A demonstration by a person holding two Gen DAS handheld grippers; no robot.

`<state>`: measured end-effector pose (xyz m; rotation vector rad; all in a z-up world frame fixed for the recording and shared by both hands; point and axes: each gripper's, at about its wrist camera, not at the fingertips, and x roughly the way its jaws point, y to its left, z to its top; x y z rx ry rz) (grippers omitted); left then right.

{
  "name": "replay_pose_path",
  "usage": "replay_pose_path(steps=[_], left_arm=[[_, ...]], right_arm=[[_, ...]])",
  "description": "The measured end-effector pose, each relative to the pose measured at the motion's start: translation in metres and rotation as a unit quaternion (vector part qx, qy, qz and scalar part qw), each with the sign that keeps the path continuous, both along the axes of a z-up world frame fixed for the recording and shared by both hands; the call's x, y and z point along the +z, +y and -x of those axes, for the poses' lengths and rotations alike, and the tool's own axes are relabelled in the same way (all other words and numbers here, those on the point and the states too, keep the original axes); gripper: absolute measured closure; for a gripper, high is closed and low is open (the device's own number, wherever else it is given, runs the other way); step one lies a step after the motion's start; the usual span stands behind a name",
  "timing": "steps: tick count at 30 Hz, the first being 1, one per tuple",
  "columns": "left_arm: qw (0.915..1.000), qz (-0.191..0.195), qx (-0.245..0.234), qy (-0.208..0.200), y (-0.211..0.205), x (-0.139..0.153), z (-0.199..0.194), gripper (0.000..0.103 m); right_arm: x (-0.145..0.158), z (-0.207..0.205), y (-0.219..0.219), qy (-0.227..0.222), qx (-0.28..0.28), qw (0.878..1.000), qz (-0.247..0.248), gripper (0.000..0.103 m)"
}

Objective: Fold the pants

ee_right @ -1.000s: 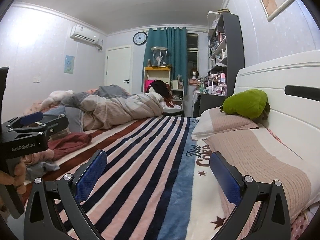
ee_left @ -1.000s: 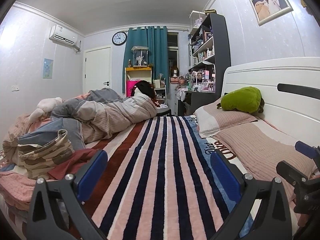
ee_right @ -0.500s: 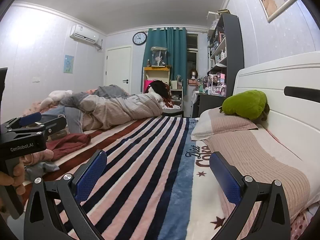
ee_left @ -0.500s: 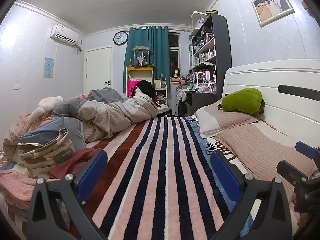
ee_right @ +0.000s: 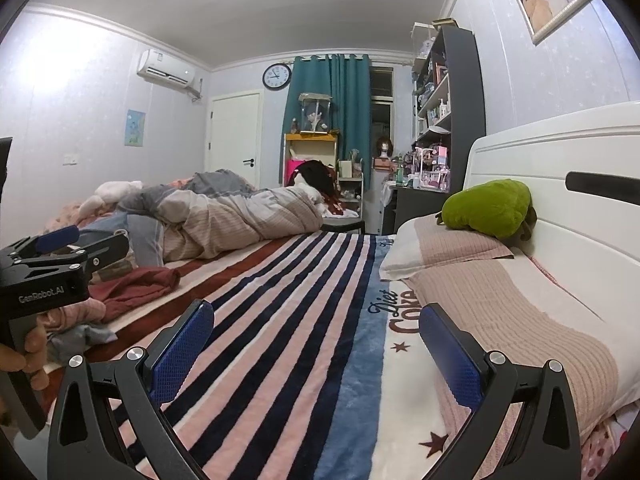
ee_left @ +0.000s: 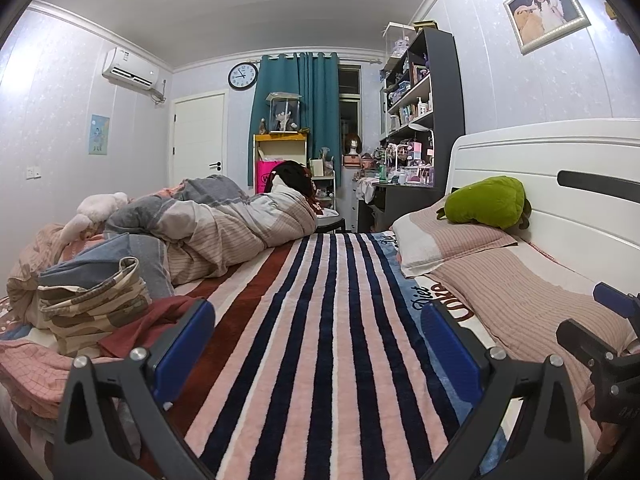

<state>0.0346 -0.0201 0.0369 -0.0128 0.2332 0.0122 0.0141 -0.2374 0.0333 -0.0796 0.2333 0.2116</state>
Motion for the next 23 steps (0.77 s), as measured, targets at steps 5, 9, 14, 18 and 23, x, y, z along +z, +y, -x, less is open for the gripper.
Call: replay_pose_path(steps=[5,9,14,18,23], left_arm=[[1.0,0.0,0.001,0.0,-0.0001,0.0002,0.0,0.001],[1.0,0.0,0.0,0.0,-0.0002,-0.0002,-0.0002,0.001],[1.0,0.0,0.0,0.0,-0.0001,-0.0004,-0.0002,0.001],[1.0,0.0,-0.001,0.0,-0.0001,-0.0002,-0.0004,0.001],[1.0,0.002,-0.001,0.003,-0.0003,-0.0018,-0.0008,0.001]], right_arm=[[-0.0007,0.0012,-0.0001,0.0,-0.001,1.0,0.001,0.001],[-0.0008,0.0012,-0.0004,0.0,-0.001,1.0,0.0,0.001],[-0.001,0.0013,-0.0007,0.001,-0.002,1.0,0.0,0.001],[-0.0006,0.001,-0.001,0.0,-0.002,1.0,0.0,0.001],[-0.0012,0.0008,-0.0018,0.001,-0.002,1.0,-0.001,0.001]])
